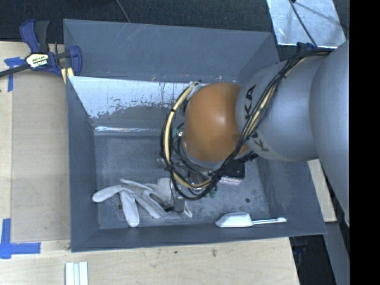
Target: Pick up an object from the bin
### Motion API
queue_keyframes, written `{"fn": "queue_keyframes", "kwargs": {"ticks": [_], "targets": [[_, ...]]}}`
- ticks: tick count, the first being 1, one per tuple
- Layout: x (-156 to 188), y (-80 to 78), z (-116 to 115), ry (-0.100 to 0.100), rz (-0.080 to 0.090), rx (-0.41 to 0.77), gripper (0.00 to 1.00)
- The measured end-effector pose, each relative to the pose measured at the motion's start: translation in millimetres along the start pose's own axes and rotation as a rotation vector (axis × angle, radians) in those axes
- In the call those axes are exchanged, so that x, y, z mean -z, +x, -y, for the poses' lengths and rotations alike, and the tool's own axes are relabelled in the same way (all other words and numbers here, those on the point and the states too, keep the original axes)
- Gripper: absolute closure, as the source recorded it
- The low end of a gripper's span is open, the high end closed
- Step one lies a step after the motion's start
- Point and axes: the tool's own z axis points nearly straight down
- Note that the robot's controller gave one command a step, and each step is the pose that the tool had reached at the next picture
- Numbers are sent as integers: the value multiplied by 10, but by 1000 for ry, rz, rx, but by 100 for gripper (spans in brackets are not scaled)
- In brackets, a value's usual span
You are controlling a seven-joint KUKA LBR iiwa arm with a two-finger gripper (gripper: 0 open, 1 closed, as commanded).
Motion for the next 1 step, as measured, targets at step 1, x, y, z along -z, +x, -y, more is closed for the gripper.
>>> {"fn": "queue_keyframes", "kwargs": {"ticks": [1], "targets": [[-127,52,-101,0,-2,132,0]]}}
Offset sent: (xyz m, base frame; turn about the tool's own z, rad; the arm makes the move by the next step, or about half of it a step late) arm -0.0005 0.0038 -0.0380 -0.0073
